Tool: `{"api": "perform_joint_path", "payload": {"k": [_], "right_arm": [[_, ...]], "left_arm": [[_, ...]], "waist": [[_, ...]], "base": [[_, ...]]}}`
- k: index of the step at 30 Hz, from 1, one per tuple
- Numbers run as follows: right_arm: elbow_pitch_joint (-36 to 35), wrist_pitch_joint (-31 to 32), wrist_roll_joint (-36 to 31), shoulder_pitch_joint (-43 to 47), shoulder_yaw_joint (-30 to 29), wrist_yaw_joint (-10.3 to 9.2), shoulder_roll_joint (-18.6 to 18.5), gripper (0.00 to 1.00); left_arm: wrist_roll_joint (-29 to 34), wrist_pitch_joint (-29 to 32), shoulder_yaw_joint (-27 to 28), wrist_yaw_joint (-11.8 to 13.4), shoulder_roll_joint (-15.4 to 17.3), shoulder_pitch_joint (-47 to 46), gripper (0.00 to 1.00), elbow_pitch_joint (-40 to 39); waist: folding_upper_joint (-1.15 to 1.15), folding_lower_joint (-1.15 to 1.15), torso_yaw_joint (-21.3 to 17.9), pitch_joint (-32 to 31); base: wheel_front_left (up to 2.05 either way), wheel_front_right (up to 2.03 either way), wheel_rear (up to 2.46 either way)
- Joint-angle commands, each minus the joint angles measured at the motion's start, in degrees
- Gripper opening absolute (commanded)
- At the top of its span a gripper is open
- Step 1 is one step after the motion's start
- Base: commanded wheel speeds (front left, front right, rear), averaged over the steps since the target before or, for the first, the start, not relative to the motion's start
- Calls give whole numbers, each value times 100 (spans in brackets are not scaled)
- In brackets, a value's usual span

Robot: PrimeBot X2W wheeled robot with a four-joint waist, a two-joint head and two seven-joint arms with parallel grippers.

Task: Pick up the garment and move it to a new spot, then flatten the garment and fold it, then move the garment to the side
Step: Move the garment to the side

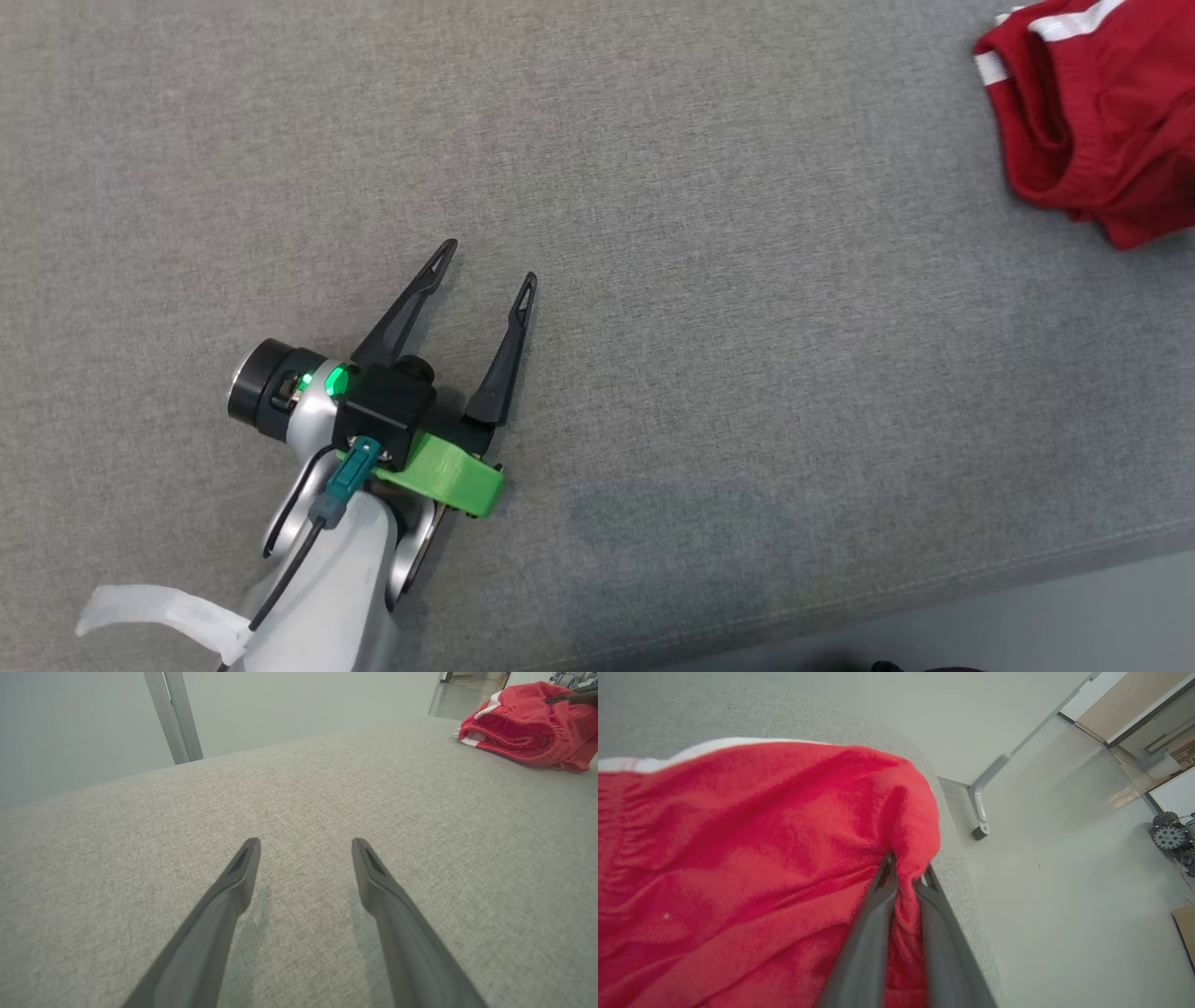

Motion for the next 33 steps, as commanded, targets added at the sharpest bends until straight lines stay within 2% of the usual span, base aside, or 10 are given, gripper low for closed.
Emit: {"api": "perform_joint_path", "payload": {"k": [1,2,8,11,15,19,23,33], "right_arm": [[32,-1,-120,-143,-209,-12,-136,45],[22,-1,-215,-156,-351,-11,-193,99],[-238,-1,-903,122,-1415,-12,-271,100],[-440,-1,-1142,259,-1744,-11,-82,100],[-1111,-1,-1250,599,-1955,-12,474,100],[-1702,-1,-1189,1052,-1733,-11,1053,100],[-2143,-1,-876,1535,-1344,-12,1472,100],[-2851,-1,-63,2657,-639,-12,2102,100]], "left_arm": [[33,-2,13,-31,27,-72,100,-30],[41,-2,14,-30,20,-82,100,-31],[16,-3,59,17,-22,-25,100,25],[-13,-2,89,43,-42,30,100,52],[-80,-2,217,115,-70,149,100,104],[-146,-3,378,192,-112,302,100,128],[-186,-3,552,244,-137,443,100,187],[-277,-3,1068,374,-183,836,100,298]], "waist": [[0,-1,253,236],[0,-1,260,232],[0,-1,248,41],[0,-1,244,-74],[0,-1,220,-353],[0,-1,234,-667],[0,-1,290,-939],[0,-1,549,-1530]], "base": [[0,0,0],[0,0,0],[0,0,0],[0,0,0],[0,0,0],[0,0,0],[0,0,0],[0,0,0]]}}
